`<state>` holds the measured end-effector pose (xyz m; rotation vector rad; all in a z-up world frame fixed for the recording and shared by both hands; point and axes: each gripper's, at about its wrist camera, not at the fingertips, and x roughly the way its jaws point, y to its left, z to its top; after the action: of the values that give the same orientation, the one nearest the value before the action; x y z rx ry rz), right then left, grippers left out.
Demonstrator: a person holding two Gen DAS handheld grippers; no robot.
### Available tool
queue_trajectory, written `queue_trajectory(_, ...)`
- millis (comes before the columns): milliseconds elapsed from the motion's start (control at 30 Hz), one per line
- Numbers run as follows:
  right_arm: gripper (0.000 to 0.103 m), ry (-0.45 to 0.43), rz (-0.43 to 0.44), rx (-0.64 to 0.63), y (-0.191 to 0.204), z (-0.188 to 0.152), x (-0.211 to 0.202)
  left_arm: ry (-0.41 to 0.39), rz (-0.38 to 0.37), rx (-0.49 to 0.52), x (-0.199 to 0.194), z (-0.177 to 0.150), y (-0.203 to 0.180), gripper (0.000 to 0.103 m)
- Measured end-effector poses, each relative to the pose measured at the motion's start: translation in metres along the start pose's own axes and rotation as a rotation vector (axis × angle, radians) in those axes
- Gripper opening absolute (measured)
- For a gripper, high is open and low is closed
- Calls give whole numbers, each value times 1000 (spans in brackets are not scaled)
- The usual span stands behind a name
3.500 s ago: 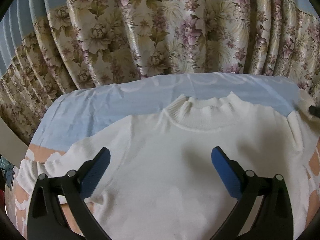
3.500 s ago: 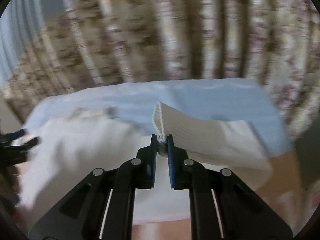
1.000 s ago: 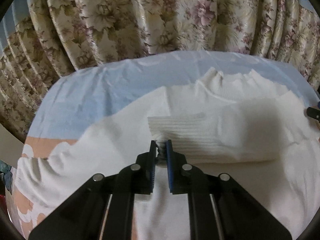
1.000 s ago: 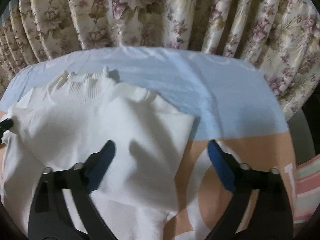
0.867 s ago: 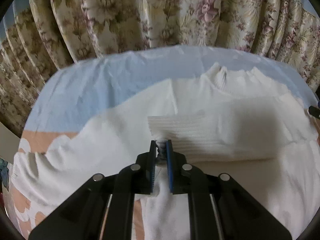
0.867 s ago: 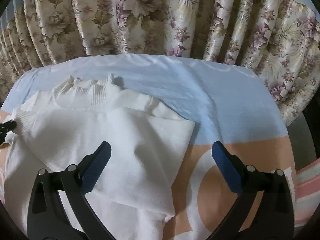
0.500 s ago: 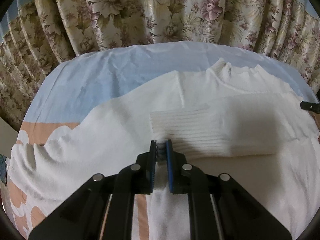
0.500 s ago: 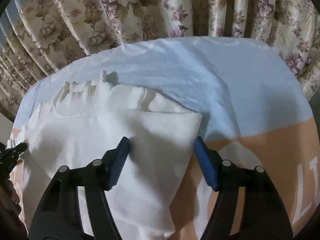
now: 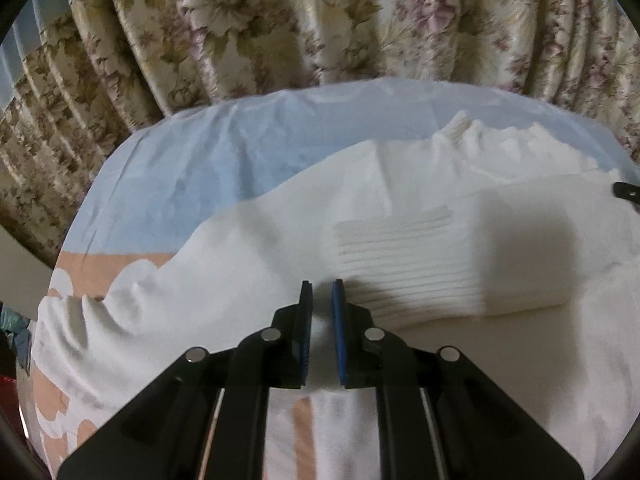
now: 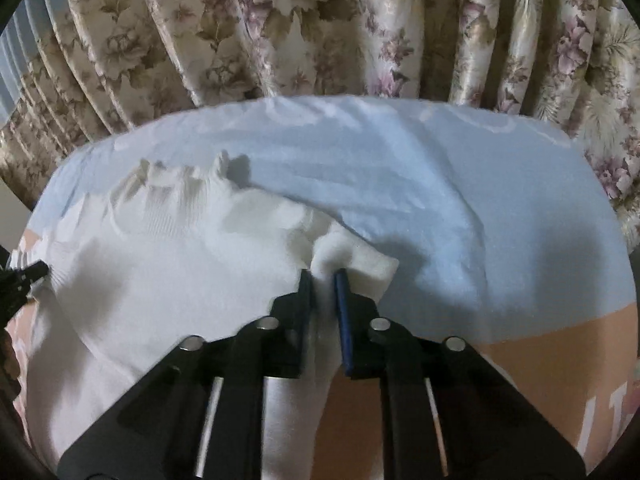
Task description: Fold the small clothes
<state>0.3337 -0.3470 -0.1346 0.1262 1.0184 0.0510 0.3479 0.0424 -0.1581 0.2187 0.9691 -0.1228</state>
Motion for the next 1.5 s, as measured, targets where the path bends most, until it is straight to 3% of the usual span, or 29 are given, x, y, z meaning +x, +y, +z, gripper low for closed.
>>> queue_trajectory(33,40,-7,7,33,-7,-2,-5,8,-2,-10,2,-2,3,10)
queue_trajectory(100,45,-24,24,84,-15,-5,-18,3,-16,-20,-2,-6,10,10)
queue_trajectory(167,56,-41,21,106,-21,-12,-33,-9,-34,-22,-8,-7,13,11)
queue_trajectory(200,67,-41,24,100,-20,-16,-40,-13,-54,-23,-11,-7,13,16)
queue_trajectory(233,78,-41,26,87,-17,-20,-45,-14,-66,-23,-13,-6,12,33)
queue_trajectory(300,94,-58,-4,38,-4,-30,-59,-35,-47,-19,-19,-2,7,54)
queue_trajectory(333,100,-67,-19,23,2,-34,-62,-49,-37,-12,-21,-1,4,59)
queue_trajectory(500,100,-95,-52,-34,26,-54,-72,0,-141,-18,-6,16,-15,60)
queue_trajectory(567,100,-86,-62,-29,28,-59,-71,44,-154,-14,8,19,-24,60)
queue_trajectory(667,100,-77,-58,-4,26,-64,-72,39,-175,-10,7,19,-30,60)
queue_trajectory(700,100,-81,-57,4,25,-65,-73,36,-179,-2,5,19,-32,56)
queue_trajectory(733,100,-83,-53,13,23,-67,-75,33,-172,5,5,18,-33,39)
queue_trajectory(800,100,-77,-47,35,19,-68,-74,23,-104,41,5,17,-36,22)
queue_trajectory(867,99,-76,-42,55,18,-69,-73,22,-113,37,4,18,-31,13)
queue_trajectory(1000,95,-70,-2,29,29,-68,-73,-14,-94,10,-9,20,-16,11)
queue_trajectory(1133,95,-56,29,-31,43,-67,-73,25,-98,-10,-3,18,8,11)
queue_trajectory(1267,95,-42,99,-46,45,-62,-71,50,-109,-3,3,12,17,19)
queue_trajectory(1333,95,-39,95,-53,44,-57,-67,34,-70,3,-3,12,18,37)
queue_trajectory(1433,95,-55,35,-34,37,-51,-65,-12,-42,6,-22,12,16,56)
queue_trajectory(1500,97,-99,-82,9,28,-47,-66,-42,-36,19,-34,15,5,60)
